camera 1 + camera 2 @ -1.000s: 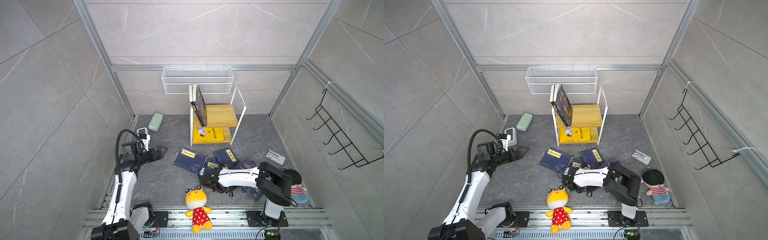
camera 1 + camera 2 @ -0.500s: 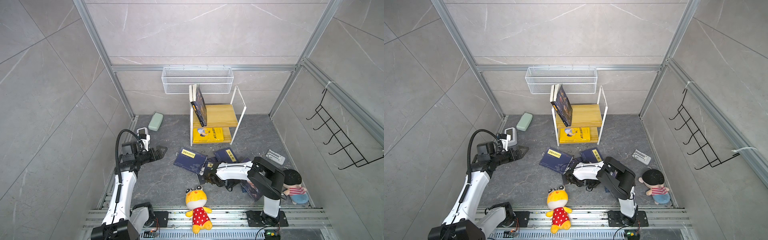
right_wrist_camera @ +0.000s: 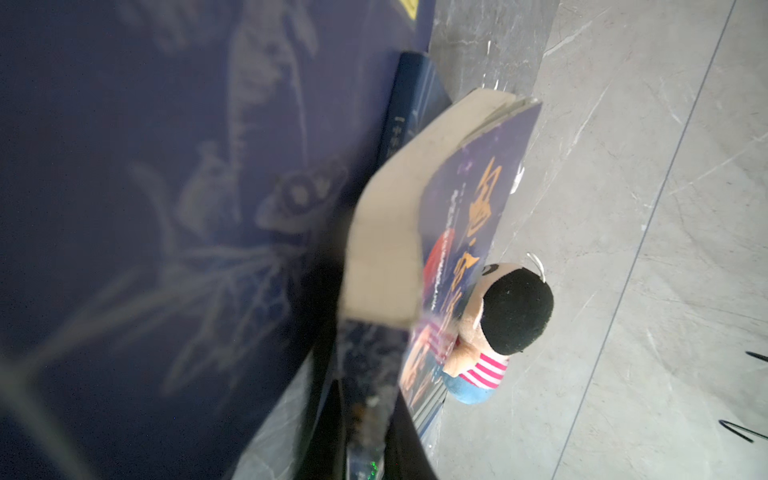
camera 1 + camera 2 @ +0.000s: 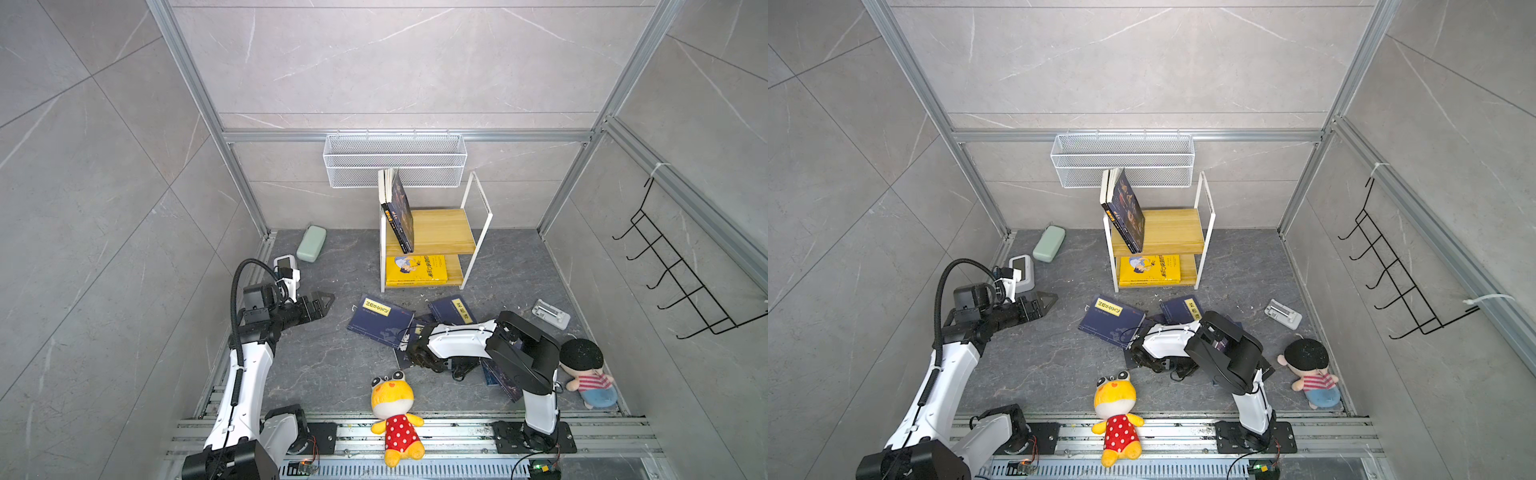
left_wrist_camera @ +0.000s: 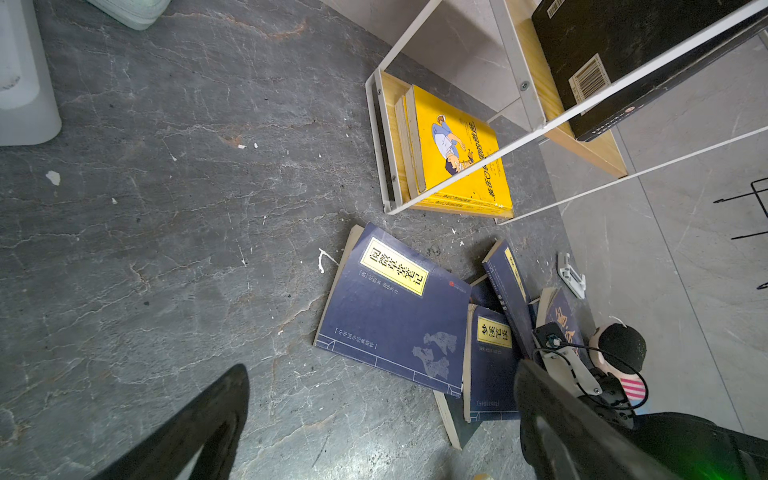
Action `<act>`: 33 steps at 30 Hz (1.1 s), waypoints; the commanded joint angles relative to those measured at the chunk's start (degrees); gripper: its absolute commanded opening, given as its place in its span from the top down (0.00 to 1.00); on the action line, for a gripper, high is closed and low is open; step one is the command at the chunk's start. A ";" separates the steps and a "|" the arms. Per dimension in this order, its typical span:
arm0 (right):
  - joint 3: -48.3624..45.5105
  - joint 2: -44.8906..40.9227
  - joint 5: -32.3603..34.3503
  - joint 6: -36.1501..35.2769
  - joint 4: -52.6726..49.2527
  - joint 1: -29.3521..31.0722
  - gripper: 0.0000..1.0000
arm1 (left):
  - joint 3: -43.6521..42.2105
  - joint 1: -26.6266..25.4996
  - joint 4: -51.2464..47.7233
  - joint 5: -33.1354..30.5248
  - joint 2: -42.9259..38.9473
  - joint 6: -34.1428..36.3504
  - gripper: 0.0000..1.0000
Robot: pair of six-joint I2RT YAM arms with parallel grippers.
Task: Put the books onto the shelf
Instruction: 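Grasp the edge of the purple book with the right gripper, then lift the purple book and carry it toward the left gripper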
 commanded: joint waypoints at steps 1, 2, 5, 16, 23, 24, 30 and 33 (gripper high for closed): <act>-0.15 -5.50 3.03 3.75 -0.97 1.44 0.98 | 1.29 0.26 1.19 1.71 -0.57 -0.09 0.00; -0.19 -7.12 3.73 4.31 -1.57 1.69 1.00 | 1.34 0.31 1.17 1.92 -0.49 -0.24 0.00; 0.85 -11.72 6.67 7.56 -5.25 2.63 1.00 | 2.08 0.71 0.55 1.74 -0.10 -0.62 0.00; 14.92 -20.51 20.26 12.01 -20.46 6.29 1.00 | 2.24 0.66 1.34 4.90 -0.32 -1.27 0.00; 21.82 -21.70 25.82 -3.73 -10.85 12.99 1.00 | 3.25 0.70 2.71 9.08 0.75 -5.64 0.00; 22.33 -21.03 26.86 -6.17 -9.06 13.95 1.00 | 3.29 0.70 2.98 10.93 0.92 -6.10 0.00; 32.07 -9.50 37.95 5.10 -22.28 20.34 1.00 | 1.50 -0.64 8.69 21.42 0.85 -11.25 0.00; 37.41 -2.25 42.53 7.41 -29.18 23.41 1.00 | 1.38 -1.29 12.34 25.97 1.40 -16.66 0.01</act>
